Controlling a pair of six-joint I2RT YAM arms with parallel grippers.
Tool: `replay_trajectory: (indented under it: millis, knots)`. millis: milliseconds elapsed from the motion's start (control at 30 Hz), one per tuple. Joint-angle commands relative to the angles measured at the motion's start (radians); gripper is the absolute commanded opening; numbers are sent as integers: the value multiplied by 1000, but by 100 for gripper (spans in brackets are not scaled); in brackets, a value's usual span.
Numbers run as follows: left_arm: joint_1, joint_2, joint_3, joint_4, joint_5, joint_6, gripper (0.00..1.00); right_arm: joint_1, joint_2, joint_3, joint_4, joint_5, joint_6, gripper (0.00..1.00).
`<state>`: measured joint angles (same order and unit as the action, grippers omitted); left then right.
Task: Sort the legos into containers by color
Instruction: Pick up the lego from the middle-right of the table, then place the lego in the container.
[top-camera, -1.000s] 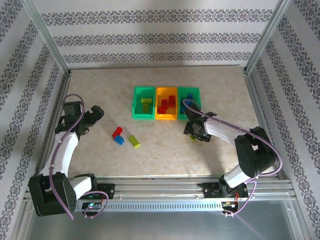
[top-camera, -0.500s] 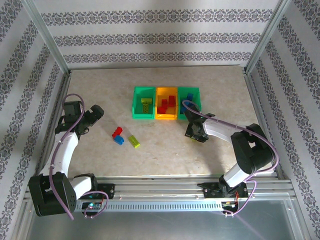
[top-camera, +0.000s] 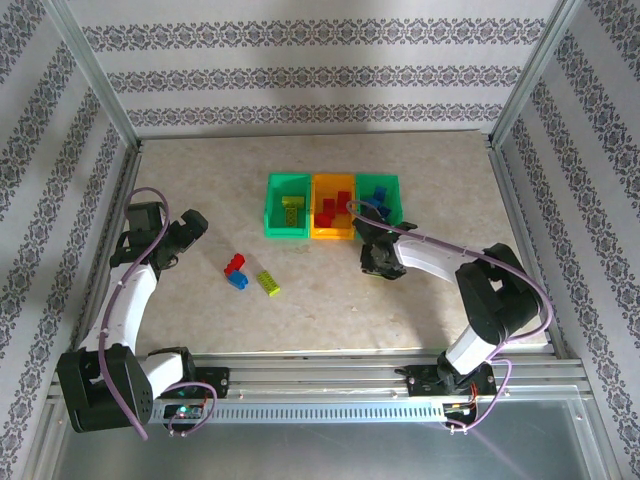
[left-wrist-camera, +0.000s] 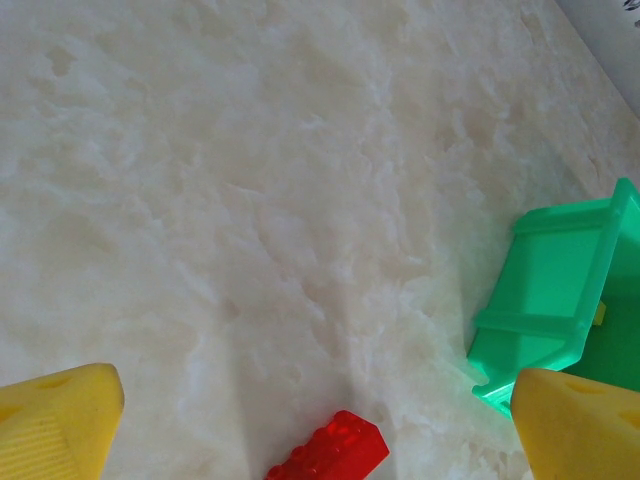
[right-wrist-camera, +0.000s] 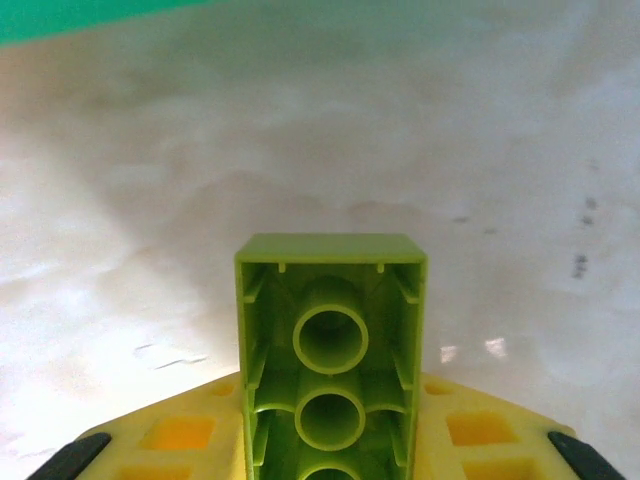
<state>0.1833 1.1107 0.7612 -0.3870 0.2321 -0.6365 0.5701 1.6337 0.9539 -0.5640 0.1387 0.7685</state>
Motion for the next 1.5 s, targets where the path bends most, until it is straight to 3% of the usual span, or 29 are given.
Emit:
replay_trajectory:
  millis: [0,300,900,1067,1333,1467]
  knots:
    - [-7,2,4,23,4,1,100,58,-6,89,-42,53,-58,31]
    - [-7,-8,-1,18,2,7,100,169,118,385,-36,88,-197,32]
    - [-7,-18,-4,7,-5,15,100,179,576,1000,-77,-2,-373,33]
    - [-7,-17,-2,4,-5,18,100,178,655,1087,-92,-19,-383,35]
    - [-7,-20,0,0,-8,20,100,180,685,1132,-112,-28,-387,55]
    - [-6,-20,2,2,-8,18,100,180,667,1128,-116,-28,-390,56]
